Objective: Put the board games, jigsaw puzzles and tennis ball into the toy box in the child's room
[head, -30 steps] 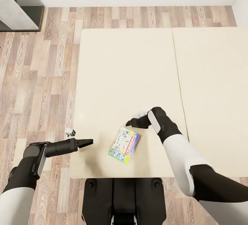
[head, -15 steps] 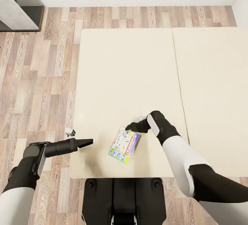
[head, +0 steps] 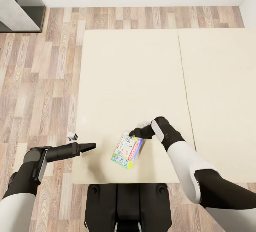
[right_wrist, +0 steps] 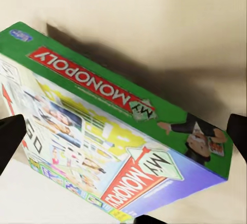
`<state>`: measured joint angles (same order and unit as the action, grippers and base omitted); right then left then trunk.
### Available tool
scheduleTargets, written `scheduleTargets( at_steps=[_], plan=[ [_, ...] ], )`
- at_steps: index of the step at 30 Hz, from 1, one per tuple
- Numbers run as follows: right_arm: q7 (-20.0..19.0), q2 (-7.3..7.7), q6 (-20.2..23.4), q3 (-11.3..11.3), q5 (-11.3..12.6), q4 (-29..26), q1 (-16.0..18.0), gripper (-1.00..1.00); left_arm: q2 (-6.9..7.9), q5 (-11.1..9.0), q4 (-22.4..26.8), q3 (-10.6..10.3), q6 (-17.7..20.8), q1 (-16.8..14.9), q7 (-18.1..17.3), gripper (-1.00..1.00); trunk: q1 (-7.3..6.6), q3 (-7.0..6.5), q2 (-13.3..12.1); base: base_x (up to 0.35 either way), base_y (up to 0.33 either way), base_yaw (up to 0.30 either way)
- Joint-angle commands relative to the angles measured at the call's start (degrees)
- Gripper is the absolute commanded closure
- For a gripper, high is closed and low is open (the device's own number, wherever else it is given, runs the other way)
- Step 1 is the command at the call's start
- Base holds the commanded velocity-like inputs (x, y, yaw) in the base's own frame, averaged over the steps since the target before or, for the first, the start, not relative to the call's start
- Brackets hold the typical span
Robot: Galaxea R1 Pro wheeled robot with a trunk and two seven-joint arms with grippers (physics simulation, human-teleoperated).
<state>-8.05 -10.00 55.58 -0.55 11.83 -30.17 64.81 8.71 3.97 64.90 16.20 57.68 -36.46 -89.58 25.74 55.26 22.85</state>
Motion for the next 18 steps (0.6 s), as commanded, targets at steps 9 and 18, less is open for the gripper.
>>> scheduleTargets(
  at_steps=[9,18],
  plan=[
    [0.0,0.00,-2.1,-0.1,6.4,3.5,-0.2,-1.00,-0.01,0.4,0.1,0.1,0.6,0.0,-0.4,-1.00,0.04,0.06,0.1,0.000,0.000,0.000],
    [-0.5,0.00,-2.5,0.0,6.7,4.0,-0.2,-1.00,-0.01,0.4,0.1,0.1,0.7,0.0,-0.4,-1.00,0.04,0.06,0.1,0.000,0.000,0.000]
  ],
)
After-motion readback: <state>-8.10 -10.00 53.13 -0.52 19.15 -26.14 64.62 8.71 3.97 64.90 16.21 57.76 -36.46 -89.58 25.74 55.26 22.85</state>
